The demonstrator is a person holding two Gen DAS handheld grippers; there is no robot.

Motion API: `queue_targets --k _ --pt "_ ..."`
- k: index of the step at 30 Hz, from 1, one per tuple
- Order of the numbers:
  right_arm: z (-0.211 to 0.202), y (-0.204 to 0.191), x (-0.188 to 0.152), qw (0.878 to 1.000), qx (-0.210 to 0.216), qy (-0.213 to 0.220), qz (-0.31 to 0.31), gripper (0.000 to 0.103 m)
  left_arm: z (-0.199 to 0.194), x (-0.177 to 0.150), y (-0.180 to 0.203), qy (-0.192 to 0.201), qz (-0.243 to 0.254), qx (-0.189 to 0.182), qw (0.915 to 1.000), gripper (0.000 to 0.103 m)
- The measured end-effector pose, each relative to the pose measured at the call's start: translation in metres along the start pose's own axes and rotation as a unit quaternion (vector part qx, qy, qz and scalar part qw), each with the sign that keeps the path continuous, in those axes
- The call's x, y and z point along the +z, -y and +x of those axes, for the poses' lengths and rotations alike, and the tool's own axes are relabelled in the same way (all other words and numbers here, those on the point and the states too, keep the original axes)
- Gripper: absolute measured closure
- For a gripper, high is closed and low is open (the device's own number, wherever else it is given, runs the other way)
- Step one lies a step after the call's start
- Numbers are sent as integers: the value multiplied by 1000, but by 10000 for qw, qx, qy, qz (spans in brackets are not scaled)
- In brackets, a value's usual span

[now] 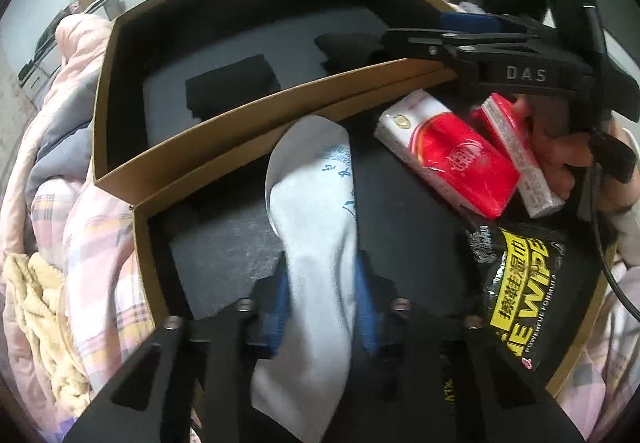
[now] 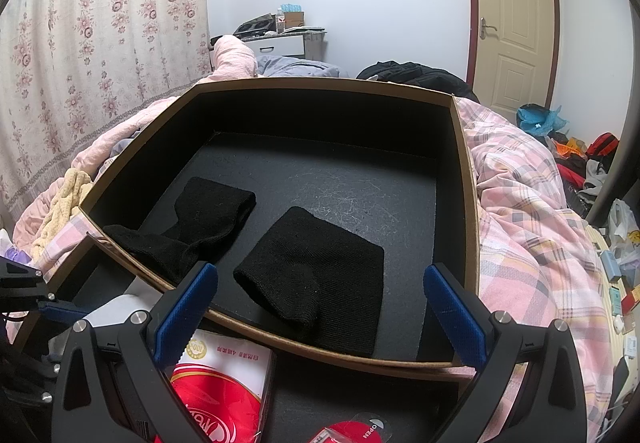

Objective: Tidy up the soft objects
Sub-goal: 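Carry the white sock with the left gripper over the box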

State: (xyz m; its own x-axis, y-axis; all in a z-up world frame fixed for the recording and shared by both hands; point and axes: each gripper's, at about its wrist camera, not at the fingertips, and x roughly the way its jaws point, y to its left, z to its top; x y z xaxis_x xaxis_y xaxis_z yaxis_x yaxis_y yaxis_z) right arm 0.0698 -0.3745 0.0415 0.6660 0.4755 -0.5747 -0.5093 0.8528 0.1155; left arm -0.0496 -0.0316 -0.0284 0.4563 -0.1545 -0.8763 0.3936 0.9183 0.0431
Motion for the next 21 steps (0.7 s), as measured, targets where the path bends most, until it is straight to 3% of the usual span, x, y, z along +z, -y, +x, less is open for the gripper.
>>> queue_targets --k 2,10,16,21 --pt "0 -1 0 10000 4 -1 10 1 -1 0 -4 38 -114 -60 9999 92" --pt "0 0 0 10000 8 -1 14 1 -27 9 -24 706 -571 -266 9955 97" --pt "0 0 0 10000 8 -2 11 1 -69 30 -39 1497 -929 -320 9838 98" --pt "-1 0 0 10000 8 -1 11 1 -96 59 -52 1964 -1144 -141 9737 98"
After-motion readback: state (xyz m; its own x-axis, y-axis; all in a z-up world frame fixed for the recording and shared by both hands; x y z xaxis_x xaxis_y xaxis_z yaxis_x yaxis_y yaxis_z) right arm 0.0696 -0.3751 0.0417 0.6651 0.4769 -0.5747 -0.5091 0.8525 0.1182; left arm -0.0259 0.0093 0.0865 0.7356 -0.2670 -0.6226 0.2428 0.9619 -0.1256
